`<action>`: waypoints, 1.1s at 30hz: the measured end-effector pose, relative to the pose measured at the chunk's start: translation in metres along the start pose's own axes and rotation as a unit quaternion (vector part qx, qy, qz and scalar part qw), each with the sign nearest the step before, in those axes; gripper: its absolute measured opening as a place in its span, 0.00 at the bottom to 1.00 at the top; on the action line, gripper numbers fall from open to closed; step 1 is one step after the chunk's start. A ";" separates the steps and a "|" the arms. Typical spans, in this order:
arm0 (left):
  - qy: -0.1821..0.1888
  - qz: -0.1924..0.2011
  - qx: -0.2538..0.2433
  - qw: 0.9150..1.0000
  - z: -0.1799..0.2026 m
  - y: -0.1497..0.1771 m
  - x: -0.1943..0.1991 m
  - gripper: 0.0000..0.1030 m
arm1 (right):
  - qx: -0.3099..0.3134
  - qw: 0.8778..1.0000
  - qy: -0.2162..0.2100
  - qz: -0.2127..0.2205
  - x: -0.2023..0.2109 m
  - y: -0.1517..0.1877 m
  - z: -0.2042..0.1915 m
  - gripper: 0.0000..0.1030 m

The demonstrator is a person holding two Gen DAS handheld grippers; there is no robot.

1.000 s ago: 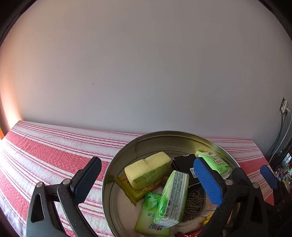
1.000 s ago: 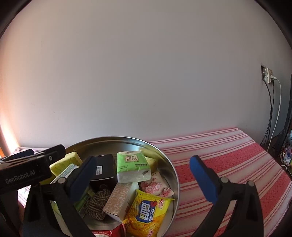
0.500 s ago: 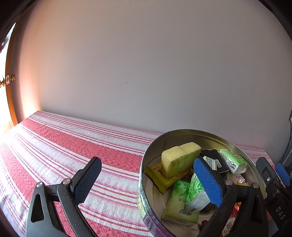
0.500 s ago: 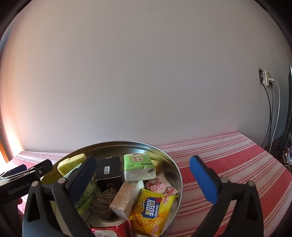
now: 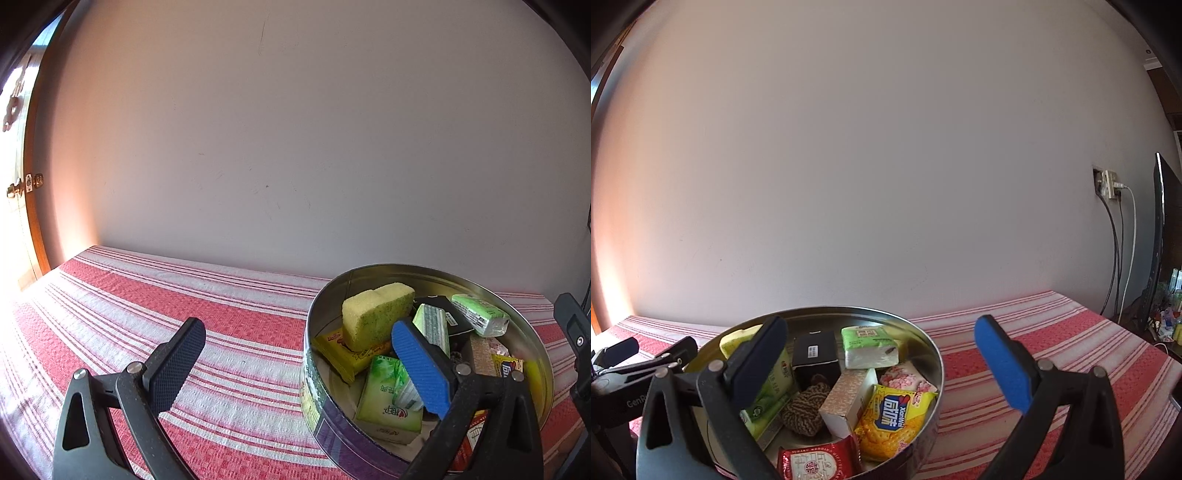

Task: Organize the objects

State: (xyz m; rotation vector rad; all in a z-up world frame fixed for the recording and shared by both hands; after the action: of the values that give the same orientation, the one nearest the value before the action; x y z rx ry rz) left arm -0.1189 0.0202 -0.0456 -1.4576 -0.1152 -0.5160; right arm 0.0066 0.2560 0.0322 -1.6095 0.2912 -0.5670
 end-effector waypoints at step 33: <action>-0.014 0.059 -0.058 0.996 0.028 0.016 0.064 0.99 | 0.013 1.000 0.010 0.026 0.057 0.005 0.003 1.00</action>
State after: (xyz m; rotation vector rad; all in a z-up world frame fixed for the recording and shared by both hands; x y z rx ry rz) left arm -0.0493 0.0308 -0.0326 -1.5744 -0.0210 -0.4121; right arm 0.0574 0.2293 0.0382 -1.5680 0.3382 -0.5454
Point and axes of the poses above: each gripper's, at about its wrist camera, not at the fingertips, and x roughly against the way its jaws point, z to its right, y to its underside, the point moved 8 cm from there along -x, roughly the way its jaws point, and after that the axes turned 8 degrees about y, right-handed, at the moved point
